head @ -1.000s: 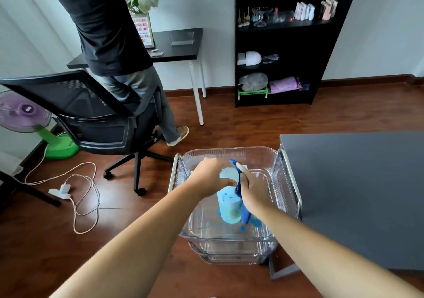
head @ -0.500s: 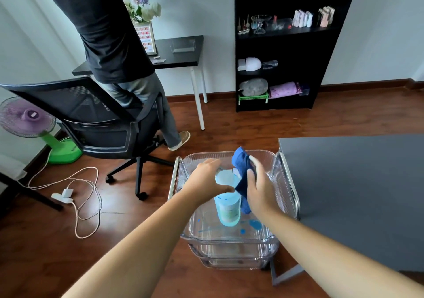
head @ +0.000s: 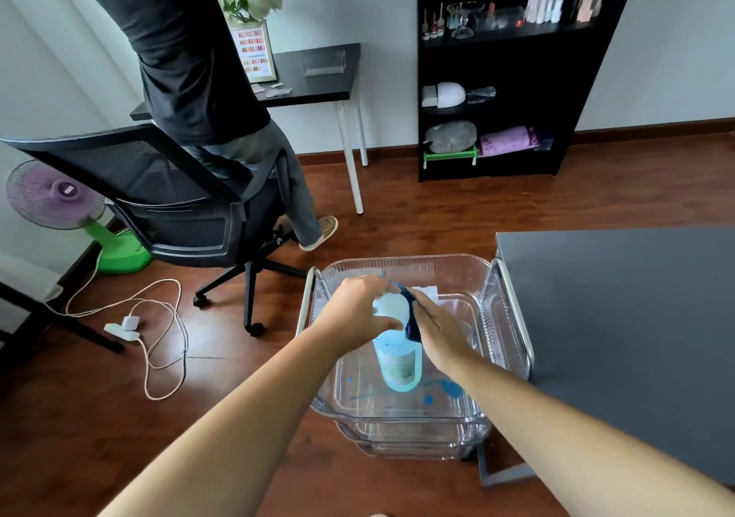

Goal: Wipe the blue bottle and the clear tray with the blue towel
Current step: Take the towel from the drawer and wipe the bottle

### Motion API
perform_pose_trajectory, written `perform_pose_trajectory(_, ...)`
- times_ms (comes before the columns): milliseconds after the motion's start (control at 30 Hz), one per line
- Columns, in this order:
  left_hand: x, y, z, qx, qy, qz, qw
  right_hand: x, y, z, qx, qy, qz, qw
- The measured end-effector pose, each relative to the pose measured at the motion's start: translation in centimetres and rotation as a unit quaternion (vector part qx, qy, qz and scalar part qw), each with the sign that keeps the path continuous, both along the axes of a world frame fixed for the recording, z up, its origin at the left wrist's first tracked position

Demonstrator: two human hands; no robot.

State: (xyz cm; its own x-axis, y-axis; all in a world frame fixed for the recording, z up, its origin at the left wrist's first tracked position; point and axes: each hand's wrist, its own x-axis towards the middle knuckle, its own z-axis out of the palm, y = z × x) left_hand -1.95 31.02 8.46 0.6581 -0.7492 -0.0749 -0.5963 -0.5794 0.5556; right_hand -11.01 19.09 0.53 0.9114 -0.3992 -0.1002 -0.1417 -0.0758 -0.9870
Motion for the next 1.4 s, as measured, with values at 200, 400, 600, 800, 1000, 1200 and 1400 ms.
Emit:
perform_pose_trajectory(200,0.2,0.1,0.1,0.008,0.015,-0.003,1.000,-2.6,3.3,-2.3,-0.049,-0.070,-0.056,0.995)
perform_pose_trajectory(400,0.5,0.1,0.4,0.023,0.024,-0.005,0.999,1.1,0.1,0.7,0.049,0.034,0.004,0.998)
perform_pose_trajectory(600,1.1,0.1,0.8,0.039,0.049,-0.025,0.998,-1.7,2.6,-1.8,-0.022,0.073,-0.153,0.985)
perform_pose_trajectory(800,0.8,0.6,0.9,0.031,0.012,0.028,0.999,-2.0,-1.1,0.0,-0.042,0.072,-0.189,0.979)
perform_pose_trajectory(1000,-0.6,-0.7,-0.1,0.048,-0.062,0.068,0.995,-1.6,-0.6,2.0,-0.063,0.010,-0.158,0.985)
perform_pose_trajectory(1200,-0.2,-0.4,0.4,0.048,-0.008,0.001,0.999,-4.2,3.7,-1.2,-0.117,-0.041,-0.087,0.988)
perform_pose_trajectory(1400,0.2,-0.2,0.5,0.031,0.019,-0.017,0.999,-1.5,1.3,-1.0,-0.073,-0.057,-0.034,0.995)
